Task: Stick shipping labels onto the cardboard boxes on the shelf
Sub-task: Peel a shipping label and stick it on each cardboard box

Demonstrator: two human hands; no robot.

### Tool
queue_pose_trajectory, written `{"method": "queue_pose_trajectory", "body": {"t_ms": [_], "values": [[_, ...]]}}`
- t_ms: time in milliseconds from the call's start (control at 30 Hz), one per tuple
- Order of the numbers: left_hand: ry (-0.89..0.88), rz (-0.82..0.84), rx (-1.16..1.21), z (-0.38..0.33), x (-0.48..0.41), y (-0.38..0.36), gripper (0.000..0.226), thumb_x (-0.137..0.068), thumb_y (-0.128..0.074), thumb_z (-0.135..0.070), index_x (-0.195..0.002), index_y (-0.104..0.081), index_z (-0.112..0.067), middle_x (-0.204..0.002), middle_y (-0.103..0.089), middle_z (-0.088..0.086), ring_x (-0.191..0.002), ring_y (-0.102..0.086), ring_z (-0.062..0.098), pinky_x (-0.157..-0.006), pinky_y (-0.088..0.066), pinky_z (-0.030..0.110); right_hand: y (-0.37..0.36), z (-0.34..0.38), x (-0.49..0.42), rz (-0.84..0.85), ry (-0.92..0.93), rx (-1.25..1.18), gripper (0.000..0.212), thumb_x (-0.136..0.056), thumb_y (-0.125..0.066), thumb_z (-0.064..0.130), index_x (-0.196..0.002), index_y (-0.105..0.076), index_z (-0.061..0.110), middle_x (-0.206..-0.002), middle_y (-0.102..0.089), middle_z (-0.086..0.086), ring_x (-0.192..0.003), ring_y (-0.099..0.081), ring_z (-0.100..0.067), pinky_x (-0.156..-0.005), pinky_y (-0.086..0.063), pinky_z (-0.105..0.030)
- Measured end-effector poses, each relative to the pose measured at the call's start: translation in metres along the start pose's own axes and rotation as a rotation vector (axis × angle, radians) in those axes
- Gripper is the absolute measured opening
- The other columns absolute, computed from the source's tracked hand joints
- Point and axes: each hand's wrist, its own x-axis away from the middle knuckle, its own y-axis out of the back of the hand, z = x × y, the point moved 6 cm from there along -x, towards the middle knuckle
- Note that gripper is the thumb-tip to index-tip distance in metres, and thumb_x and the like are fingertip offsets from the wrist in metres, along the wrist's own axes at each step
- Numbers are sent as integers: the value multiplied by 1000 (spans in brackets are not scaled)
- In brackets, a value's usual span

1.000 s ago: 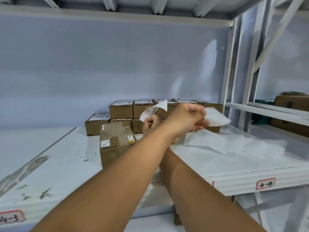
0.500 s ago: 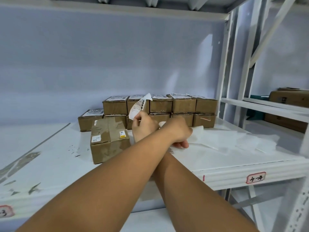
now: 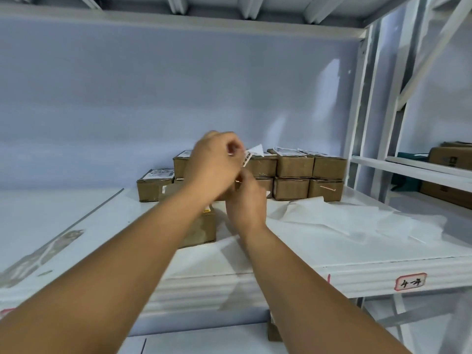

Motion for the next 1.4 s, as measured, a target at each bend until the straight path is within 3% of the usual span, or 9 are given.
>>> {"method": "queue_pose_trajectory", "body": {"t_ms": [233,367,500,767,900,967,1100,1300,1400], "values": [[139,390,389,66,5,11,18,-92,-58,-15,-95,-72,-27,-108,-64,-14,-108,-58,4,-103,-43,34,5,21,3,-14,111,-83,9,-93,-52,16,-95,-60,14,-93,-66,-1,-85,-62,-22,-75,-48,-38],[57,323,426,74,6,13,19,-93,-58,-22,-100,-70,-35,-126,-56,-6,-125,-46,4,-107,-39,36,-1,27,5,28,217,-64,10,-93,-54,19,-94,-62,13,-91,-65,1,-83,-59,-18,-74,-48,-35],[74,219,396,86,6,12,22,-93,-57,-20,-111,-67,-25,-111,-66,-10,-107,-60,3,-102,-45,37,-4,34,6,44,295,-33,6,-90,-59,18,-88,-63,14,-85,-63,2,-78,-57,-16,-70,-41,-26],[336,-64,588,110,6,34,18,-90,-59,-7,-89,-71,-20,-106,-70,2,-84,-69,11,-82,-57,29,1,36,9,128,191,-145,17,-90,-58,40,-99,-61,26,-110,-45,9,-68,-53,-7,-72,-46,-27],[356,-15,593,112,12,37,27,-89,-54,3,-90,-70,-19,-107,-66,-1,-90,-65,9,-70,-56,18,7,29,4,96,48,-274,24,-96,-46,39,-111,-60,27,-116,-43,4,-84,-51,5,-80,-42,-13],[357,51,555,113,17,34,28,-87,-57,0,-93,-70,-23,-110,-66,-2,-94,-66,12,-74,-57,22,5,27,2,159,-46,-435,25,-100,-42,34,-105,-62,20,-109,-52,3,-83,-52,14,-71,-40,-2],[399,119,627,118,31,37,30,-85,-63,-1,-104,-67,-25,-111,-68,2,-92,-68,16,-72,-56,23,-12,22,8,392,-292,-742,23,-98,-49,14,-83,-65,16,-82,-63,1,-72,-54,-12,-64,-47,-18],[458,156,978,121,48,46,33,-85,-56,8,-112,-62,-11,-101,-71,-1,-88,-69,9,-68,-53,14,-12,21,9,428,-302,-687,19,-92,-56,5,-86,-69,19,-68,-65,12,-69,-56,-8,-72,-46,-24],[451,167,996,119,50,47,33,-85,-55,9,-111,-62,-11,-100,-71,0,-85,-69,6,-69,-53,14,-14,22,11,483,-324,-707,22,-94,-53,8,-91,-70,22,-81,-64,2,-72,-54,-13,-73,-44,-27]]}}
